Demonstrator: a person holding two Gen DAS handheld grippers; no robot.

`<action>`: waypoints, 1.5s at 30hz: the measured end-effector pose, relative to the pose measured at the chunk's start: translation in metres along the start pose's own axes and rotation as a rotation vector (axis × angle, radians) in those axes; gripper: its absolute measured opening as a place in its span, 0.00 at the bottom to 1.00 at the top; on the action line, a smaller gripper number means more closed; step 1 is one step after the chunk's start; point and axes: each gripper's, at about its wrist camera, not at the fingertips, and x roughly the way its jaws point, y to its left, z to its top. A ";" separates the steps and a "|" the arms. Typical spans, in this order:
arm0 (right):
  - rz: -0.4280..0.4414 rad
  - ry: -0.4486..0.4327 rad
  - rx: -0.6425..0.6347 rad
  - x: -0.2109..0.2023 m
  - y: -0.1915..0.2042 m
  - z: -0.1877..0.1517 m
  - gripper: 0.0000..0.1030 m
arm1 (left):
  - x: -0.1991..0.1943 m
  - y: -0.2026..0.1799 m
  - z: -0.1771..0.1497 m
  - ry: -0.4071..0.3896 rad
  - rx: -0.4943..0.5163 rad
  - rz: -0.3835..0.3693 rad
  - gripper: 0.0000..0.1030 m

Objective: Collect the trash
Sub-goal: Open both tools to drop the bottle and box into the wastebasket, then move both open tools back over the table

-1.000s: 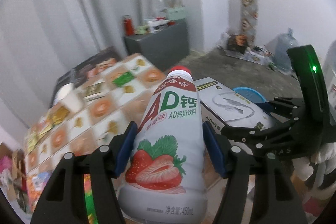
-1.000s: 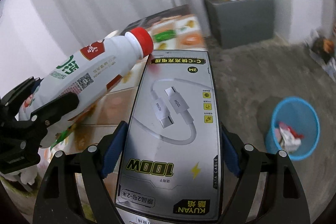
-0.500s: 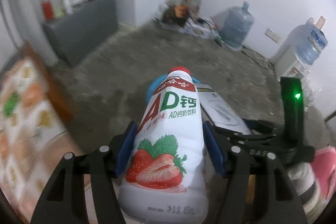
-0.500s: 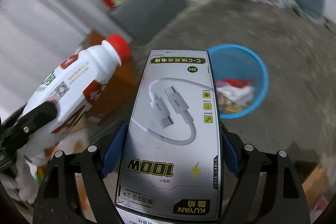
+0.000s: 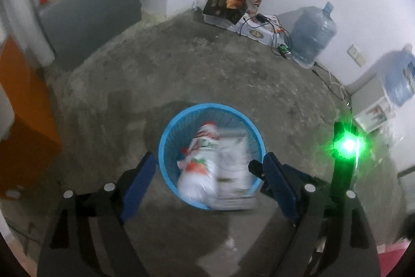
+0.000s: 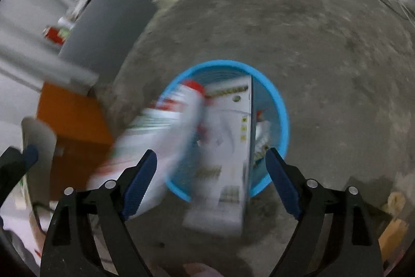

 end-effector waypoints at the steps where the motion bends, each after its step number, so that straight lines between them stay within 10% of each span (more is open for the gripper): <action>1: 0.015 -0.020 0.011 -0.007 -0.005 -0.008 0.79 | -0.001 0.003 -0.001 0.006 -0.006 -0.007 0.80; 9: -0.003 -0.128 -0.058 -0.061 -0.013 -0.073 0.79 | -0.057 0.014 -0.033 -0.059 0.064 0.029 0.80; 19: -0.044 -0.444 -0.336 -0.158 0.070 -0.141 0.92 | -0.189 0.046 -0.129 -0.253 -0.018 -0.055 0.80; 29: 0.267 -0.649 -0.600 -0.244 0.135 -0.191 0.92 | -0.338 0.110 -0.271 -0.524 -0.087 0.065 0.80; 38: 0.522 -0.373 -0.798 -0.240 0.199 -0.245 0.92 | -0.386 0.150 -0.418 -0.564 -0.179 0.239 0.81; 45: 0.692 -0.073 -0.836 -0.219 0.253 -0.289 0.92 | -0.414 0.194 -0.469 -0.617 -0.317 0.286 0.81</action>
